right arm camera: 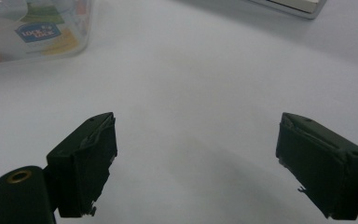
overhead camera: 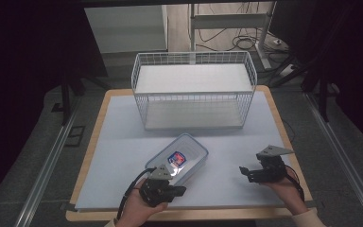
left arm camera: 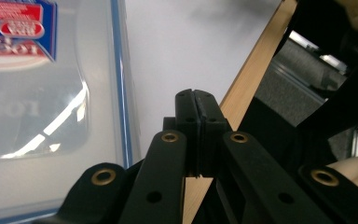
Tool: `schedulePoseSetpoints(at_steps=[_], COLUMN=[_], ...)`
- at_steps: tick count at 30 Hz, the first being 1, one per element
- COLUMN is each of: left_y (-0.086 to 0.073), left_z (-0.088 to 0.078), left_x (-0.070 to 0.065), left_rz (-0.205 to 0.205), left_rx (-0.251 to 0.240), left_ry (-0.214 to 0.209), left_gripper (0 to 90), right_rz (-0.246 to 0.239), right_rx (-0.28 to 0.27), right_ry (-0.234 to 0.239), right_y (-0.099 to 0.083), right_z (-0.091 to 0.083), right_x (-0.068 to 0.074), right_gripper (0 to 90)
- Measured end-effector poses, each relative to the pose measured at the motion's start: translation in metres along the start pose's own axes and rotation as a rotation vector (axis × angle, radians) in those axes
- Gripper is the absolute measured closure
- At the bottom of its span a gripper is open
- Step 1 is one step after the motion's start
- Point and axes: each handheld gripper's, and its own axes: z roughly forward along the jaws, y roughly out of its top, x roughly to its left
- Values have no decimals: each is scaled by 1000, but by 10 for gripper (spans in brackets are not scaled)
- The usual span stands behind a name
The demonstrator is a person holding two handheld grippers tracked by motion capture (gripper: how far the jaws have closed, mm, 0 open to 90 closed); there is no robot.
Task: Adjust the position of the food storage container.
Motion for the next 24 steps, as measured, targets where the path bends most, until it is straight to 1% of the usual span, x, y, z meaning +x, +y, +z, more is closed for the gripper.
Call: schedulePoseSetpoints(at_steps=[3, 4, 8, 11, 15, 16, 19, 21, 24], left_y=[-3, -4, -6, -7, -7, -7, -7, -7, -8], left_z=[4, 7, 10, 9, 10, 11, 12, 11, 12], left_x=[0, 0, 3, 4, 4, 4, 3, 3, 4], left_rz=[-6, -1, -13, -22, -20, -14, -3, -4, -3], left_rx=[10, 19, 21, 16, 18, 26, 30, 31, 49], left_ry=[17, 37, 62, 53, 56, 58, 69, 70, 70], left_gripper=[896, 895, 893, 897, 898, 900, 900, 900, 900], right_rz=[2, 2, 7, 12, 10, 9, 9, 9, 10], right_rx=[3, 3, -1, -1, 1, 2, 2, 2, 3], right_ry=[-1, -3, -11, -16, -16, -17, -17, -18, -16], right_y=[0, 0, -1, -1, -1, -1, -1, -1, -2], right_z=[0, 1, 0, 0, 0, 0, 0, 0, 0], right_x=[0, 0, -1, -2, -2, -1, -1, -1, -2], right_gripper=[121, 122, 129, 130, 131, 131, 131, 131, 131])
